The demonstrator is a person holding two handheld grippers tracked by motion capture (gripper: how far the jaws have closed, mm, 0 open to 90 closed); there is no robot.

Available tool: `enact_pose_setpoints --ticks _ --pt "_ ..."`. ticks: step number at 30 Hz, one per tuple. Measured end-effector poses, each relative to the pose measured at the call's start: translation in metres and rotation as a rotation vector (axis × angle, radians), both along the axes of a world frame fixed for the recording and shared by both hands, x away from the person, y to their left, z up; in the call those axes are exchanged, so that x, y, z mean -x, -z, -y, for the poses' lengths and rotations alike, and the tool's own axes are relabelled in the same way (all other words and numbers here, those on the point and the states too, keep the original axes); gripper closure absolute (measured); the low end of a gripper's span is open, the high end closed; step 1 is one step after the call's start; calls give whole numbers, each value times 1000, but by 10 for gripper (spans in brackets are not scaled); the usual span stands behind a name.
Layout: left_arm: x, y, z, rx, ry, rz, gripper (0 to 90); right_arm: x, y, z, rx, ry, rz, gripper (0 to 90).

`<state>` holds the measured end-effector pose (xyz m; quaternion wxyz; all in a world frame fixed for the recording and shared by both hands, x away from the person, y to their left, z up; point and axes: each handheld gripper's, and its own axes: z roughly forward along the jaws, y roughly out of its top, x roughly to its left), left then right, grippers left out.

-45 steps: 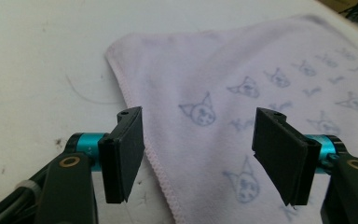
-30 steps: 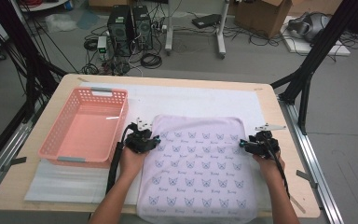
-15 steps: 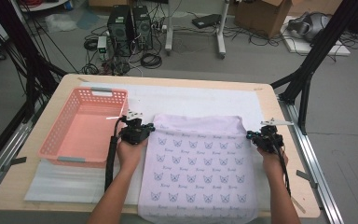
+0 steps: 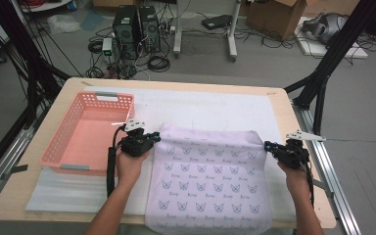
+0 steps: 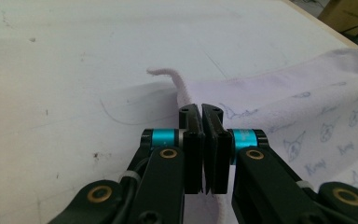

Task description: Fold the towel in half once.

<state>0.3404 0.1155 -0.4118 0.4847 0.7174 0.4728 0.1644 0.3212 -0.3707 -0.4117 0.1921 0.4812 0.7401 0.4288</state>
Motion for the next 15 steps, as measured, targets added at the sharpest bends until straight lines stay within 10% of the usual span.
enact_pose_setpoints --ticks 15 --pt "57 12 -12 20 40 68 868 50 7 -4 -17 -48 28 882"
